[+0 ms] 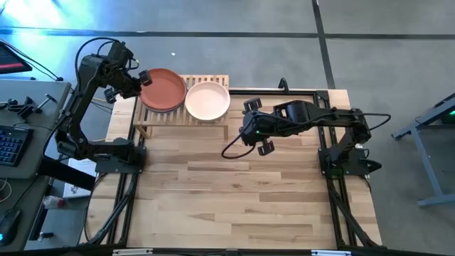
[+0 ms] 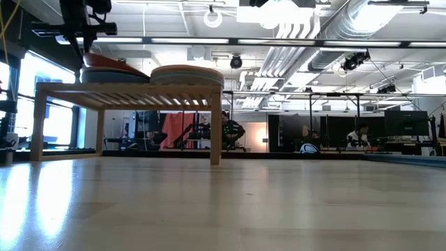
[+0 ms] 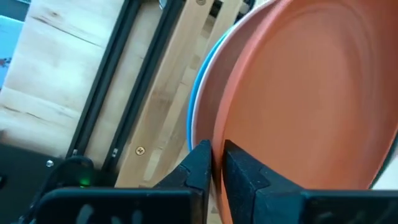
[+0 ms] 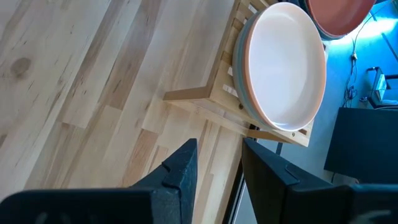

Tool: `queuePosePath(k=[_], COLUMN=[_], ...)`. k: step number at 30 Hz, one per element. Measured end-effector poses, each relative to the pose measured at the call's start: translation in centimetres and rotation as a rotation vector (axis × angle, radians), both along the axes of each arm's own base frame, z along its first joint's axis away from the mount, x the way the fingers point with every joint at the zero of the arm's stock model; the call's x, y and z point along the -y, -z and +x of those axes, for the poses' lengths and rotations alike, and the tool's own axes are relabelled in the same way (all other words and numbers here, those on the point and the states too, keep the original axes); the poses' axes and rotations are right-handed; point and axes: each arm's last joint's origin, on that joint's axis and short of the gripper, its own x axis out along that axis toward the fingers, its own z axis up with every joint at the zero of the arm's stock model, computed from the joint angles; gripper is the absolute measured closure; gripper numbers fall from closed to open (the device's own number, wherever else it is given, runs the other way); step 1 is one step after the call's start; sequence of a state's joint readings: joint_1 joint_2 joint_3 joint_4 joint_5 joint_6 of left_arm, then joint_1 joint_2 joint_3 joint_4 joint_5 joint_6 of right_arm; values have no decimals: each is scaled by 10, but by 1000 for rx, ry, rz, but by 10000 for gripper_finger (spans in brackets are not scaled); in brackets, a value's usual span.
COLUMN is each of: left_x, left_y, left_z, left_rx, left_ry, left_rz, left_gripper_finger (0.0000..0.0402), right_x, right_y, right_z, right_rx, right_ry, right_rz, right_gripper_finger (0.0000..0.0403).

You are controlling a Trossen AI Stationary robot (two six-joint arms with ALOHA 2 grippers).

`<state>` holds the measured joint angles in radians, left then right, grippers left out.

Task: Place and stack plates onto a shelf
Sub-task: Stack the orange plate on top of the light pink plate on the shelf, then return To Home Position

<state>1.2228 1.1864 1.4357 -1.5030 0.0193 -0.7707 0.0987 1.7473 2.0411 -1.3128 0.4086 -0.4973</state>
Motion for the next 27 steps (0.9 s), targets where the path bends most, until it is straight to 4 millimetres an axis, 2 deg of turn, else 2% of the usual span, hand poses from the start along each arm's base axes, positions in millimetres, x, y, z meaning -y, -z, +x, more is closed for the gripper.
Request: queuePosePath(k=[7, 16, 27], left_x=[1, 7, 7], left_y=[0, 1, 0], left_z=[2, 0, 0], left_rx=[50, 22, 42], left_ry=[44, 84, 136], left_rz=[-17, -71, -56], left_gripper_finger=[347, 307, 299], right_x=[0, -1, 1], right_y=[0, 0, 1], right_z=[0, 0, 0], right_rx=[0, -4, -3], right_ry=[-1, -23, -17], right_rz=[2, 39, 45], right_gripper_finger=[295, 295, 295])
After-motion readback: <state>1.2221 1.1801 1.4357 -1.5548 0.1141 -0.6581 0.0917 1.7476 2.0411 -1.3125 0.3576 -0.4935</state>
